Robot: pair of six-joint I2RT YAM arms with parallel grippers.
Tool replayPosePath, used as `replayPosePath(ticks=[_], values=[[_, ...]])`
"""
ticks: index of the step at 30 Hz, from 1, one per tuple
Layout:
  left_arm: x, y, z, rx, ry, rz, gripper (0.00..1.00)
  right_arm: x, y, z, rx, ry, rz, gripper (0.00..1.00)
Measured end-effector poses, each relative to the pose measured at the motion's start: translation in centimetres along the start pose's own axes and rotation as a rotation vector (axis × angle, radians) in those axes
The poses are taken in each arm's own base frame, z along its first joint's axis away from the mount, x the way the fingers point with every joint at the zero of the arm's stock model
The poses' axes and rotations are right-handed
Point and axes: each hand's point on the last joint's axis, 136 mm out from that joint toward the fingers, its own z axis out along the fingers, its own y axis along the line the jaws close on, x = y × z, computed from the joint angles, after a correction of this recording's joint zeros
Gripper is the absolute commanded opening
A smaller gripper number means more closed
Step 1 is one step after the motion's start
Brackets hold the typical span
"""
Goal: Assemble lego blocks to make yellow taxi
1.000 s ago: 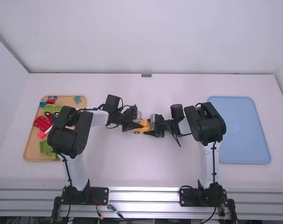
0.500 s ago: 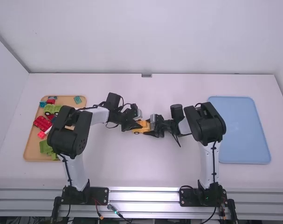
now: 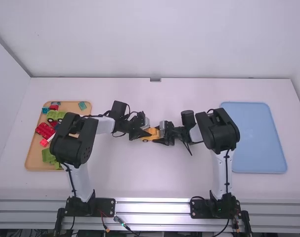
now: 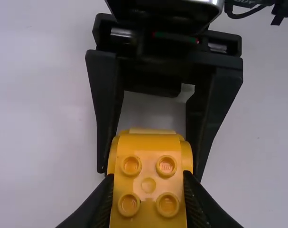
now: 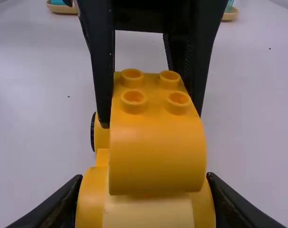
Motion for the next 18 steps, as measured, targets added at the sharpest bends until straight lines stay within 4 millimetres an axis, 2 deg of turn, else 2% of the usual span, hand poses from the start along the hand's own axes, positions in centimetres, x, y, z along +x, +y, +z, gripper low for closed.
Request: replayPosePath(ticks=[18], values=[[-0.4, -0.5, 1.0, -0.048, 0.023, 0.1, 0.02, 0.2, -0.4, -0.6, 0.017, 0.0, 0.008, 0.41]])
